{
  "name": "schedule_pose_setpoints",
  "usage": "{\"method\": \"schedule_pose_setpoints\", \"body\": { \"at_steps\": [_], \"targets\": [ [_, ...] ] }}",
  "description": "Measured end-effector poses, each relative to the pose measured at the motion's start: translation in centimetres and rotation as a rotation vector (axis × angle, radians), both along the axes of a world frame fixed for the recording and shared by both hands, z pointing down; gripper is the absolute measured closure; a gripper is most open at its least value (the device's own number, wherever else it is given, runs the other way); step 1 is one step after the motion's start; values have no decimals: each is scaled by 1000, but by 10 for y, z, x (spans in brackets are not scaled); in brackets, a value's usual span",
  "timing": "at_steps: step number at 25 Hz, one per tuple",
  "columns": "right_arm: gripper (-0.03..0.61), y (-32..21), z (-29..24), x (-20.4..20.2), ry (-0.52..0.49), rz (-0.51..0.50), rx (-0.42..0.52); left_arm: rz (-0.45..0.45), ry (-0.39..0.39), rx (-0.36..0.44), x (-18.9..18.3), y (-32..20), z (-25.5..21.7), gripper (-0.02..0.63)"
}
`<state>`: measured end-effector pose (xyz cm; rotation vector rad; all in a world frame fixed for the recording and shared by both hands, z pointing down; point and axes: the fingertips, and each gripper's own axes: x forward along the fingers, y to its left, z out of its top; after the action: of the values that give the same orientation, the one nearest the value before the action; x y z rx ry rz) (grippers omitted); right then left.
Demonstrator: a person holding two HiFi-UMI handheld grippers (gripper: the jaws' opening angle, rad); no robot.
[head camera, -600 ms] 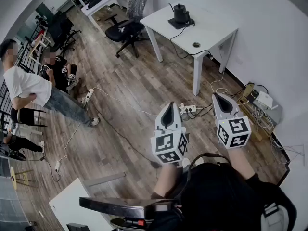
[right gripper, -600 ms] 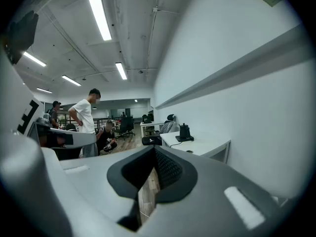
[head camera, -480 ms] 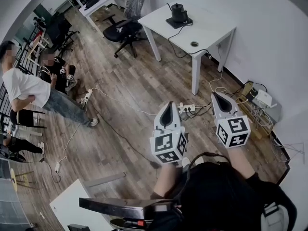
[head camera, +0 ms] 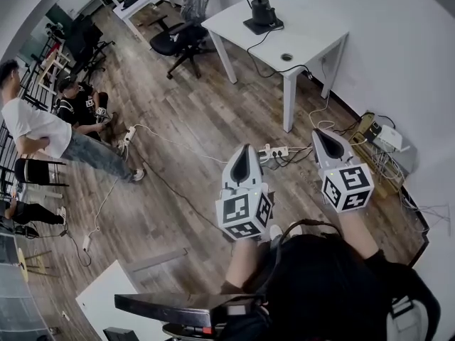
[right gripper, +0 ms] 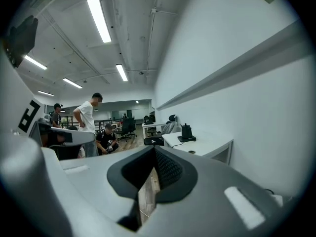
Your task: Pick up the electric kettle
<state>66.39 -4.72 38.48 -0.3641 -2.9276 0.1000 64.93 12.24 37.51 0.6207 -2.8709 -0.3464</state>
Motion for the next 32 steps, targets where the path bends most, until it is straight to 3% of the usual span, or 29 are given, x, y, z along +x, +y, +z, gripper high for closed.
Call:
{"method": "schedule_pose_setpoints", "body": {
  "at_steps": [8,20,25,32],
  "targets": [
    [577,20,-3,-10,-24,-70,-19,-81,-11,58,-5,60,-3,614],
    [575,68,6,-50,-22,-104,-17,-85,33,71,-40,95,19,614],
    [577,69,16,-95,-22,-115,-19,-97,25,71,-80,96,26,614],
    [575,55,19,-193,-17,-123,-12,-120,-5,68,-170,85,16,614]
  ]
}}
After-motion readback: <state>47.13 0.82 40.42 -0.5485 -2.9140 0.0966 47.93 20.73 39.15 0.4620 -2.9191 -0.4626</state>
